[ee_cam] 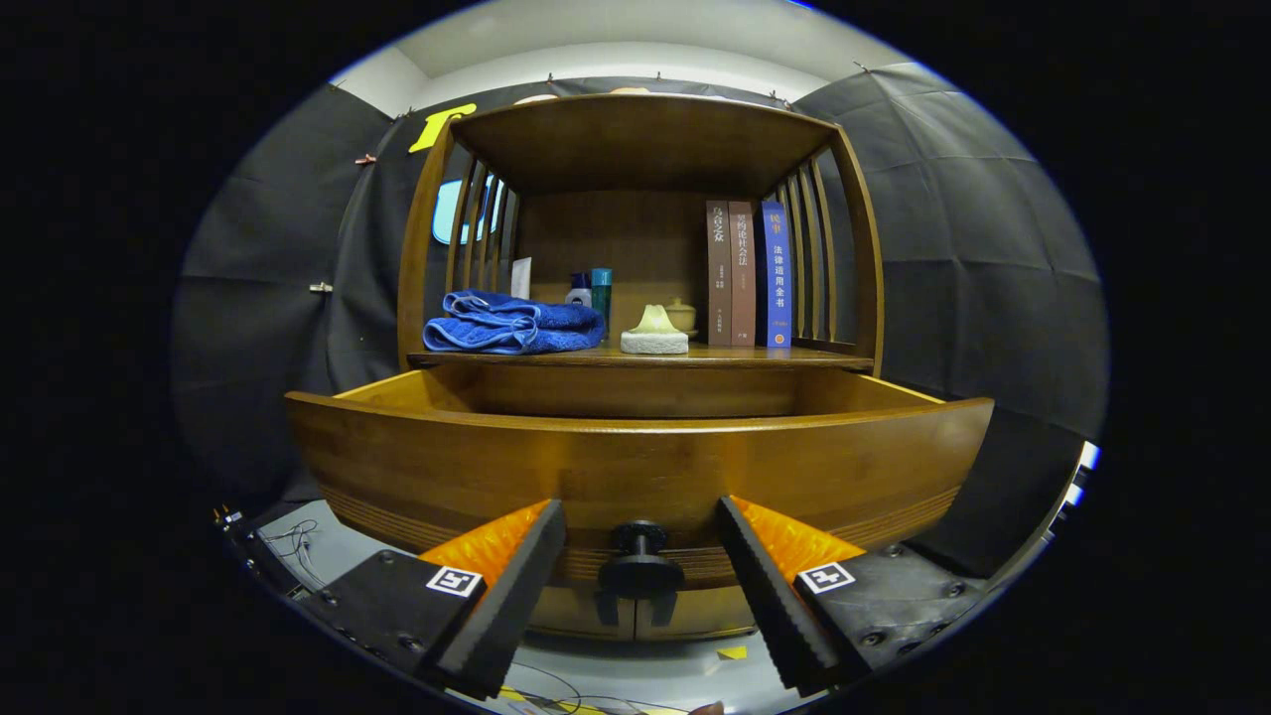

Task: Pull open the drawer, take out the items inside it, and place them on the countertop above the cabinet.

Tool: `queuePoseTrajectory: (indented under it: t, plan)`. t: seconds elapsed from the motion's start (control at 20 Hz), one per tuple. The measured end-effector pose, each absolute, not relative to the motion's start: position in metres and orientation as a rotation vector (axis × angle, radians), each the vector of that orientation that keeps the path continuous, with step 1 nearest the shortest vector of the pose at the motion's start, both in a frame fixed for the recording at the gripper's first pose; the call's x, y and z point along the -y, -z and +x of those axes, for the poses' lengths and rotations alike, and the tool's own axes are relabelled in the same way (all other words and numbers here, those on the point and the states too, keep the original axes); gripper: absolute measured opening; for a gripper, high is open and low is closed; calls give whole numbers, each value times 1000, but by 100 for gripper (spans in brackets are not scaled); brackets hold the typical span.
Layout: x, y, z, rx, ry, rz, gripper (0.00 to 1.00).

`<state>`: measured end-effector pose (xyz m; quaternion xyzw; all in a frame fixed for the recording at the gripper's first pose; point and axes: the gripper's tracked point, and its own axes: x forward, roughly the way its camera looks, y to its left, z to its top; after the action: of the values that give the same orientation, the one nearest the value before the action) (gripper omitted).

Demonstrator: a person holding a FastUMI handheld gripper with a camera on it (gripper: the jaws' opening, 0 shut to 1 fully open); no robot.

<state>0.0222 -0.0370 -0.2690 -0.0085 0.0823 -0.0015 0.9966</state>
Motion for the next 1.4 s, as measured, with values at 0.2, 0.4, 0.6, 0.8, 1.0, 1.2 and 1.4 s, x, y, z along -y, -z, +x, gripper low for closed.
queuePoseTrajectory:
  t: [0.2, 0.4, 0.6, 0.8, 1.0, 1.2, 1.4]
  plan:
    - [35, 269, 53, -188, 3, -14, 100]
    - [34, 269, 85, -173, 4, -20, 100]
    - [34, 271, 117, -161, 7, -34, 100]
    - [34, 275, 144, -160, 9, -76, 100]
    - [35, 277, 166, -162, 6, -90, 100]
    - [34, 278, 176, -173, 9, -88, 100]
    - [34, 280, 176, -165, 9, -107, 100]
